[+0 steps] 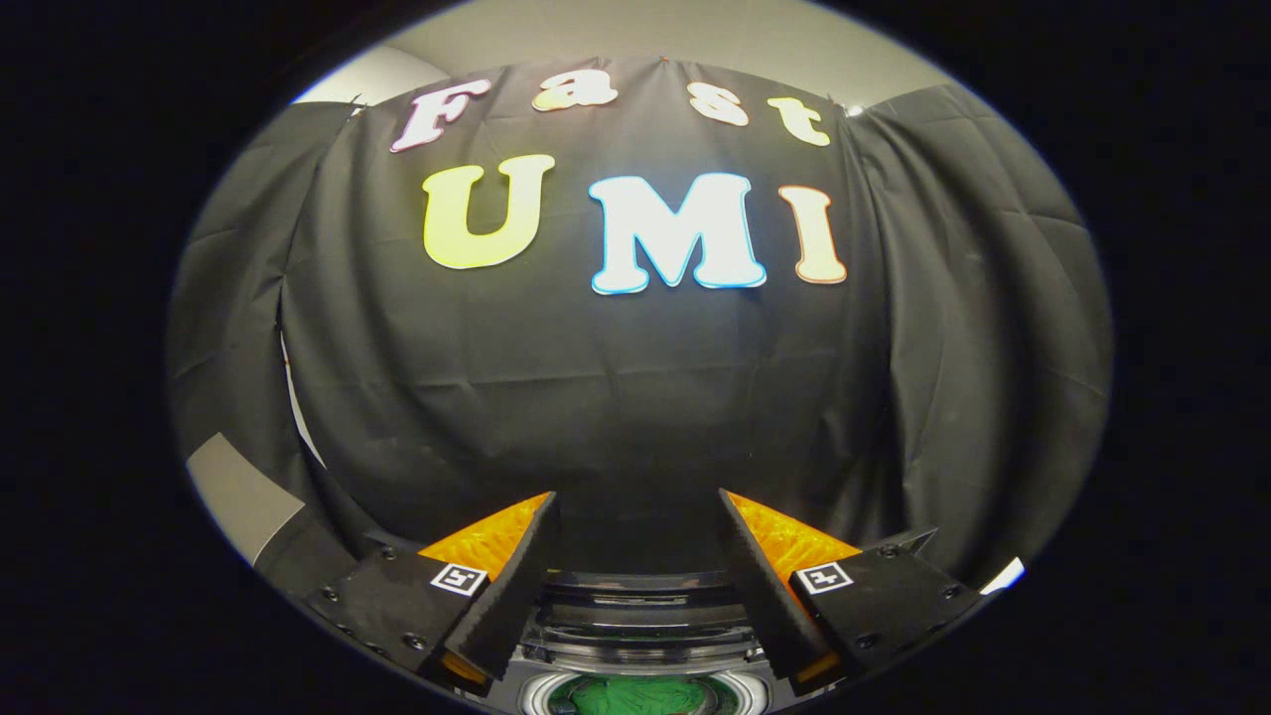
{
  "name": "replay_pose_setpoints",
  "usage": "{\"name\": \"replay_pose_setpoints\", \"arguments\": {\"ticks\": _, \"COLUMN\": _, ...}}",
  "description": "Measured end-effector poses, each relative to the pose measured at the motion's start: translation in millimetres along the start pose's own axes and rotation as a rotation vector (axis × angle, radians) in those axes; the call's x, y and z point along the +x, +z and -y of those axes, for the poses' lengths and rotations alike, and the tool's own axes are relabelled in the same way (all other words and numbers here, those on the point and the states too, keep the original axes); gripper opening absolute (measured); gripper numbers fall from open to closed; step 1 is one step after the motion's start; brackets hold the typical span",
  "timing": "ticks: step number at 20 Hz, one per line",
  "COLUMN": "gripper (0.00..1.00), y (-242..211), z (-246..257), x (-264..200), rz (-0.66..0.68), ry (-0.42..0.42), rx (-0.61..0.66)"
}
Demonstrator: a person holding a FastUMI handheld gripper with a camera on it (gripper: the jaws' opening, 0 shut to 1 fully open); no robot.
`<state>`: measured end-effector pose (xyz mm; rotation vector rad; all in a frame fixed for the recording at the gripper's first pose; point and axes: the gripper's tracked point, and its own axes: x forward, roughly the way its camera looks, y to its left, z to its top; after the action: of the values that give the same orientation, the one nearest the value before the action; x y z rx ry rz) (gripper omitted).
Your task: Put the clothes into the washing machine and then close the washing machine lid.
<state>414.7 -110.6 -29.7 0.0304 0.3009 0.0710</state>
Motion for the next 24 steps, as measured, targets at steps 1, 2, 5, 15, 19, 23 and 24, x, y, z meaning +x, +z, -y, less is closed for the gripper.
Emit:
{"name": "replay_pose_setpoints", "arguments": {"ticks": 1, "gripper": 0.97, "y": -4, "z": -1, "x": 2, "rz": -0.013, "ry": 0.001, "rx": -0.001}}
{"name": "replay_pose_setpoints", "arguments": {"ticks": 2, "gripper": 0.97, "y": -9, "z": -2, "x": 5, "rz": -0.026, "ry": 0.002, "rx": -0.012}}
{"name": "replay_pose_setpoints", "arguments": {"ticks": 5, "gripper": 0.98, "y": -13, "z": 2, "x": 2, "rz": -0.050, "ry": 0.002, "rx": 0.012}}
{"name": "replay_pose_setpoints", "arguments": {"ticks": 15, "gripper": 0.98, "y": -27, "z": -3, "x": -36, "rz": -0.013, "ry": 0.015, "rx": 0.002}}
{"name": "replay_pose_setpoints", "arguments": {"ticks": 19, "gripper": 0.98, "y": -34, "z": -3, "x": -53, "rz": -0.007, "ry": 0.015, "rx": -0.004}}
{"name": "replay_pose_setpoints", "arguments": {"ticks": 23, "gripper": 0.98, "y": -43, "z": -4, "x": -68, "rz": -0.004, "ry": 0.013, "rx": -0.005}}
{"name": "replay_pose_setpoints", "arguments": {"ticks": 24, "gripper": 0.98, "y": -45, "z": -4, "x": -73, "rz": -0.003, "ry": 0.012, "rx": -0.004}}
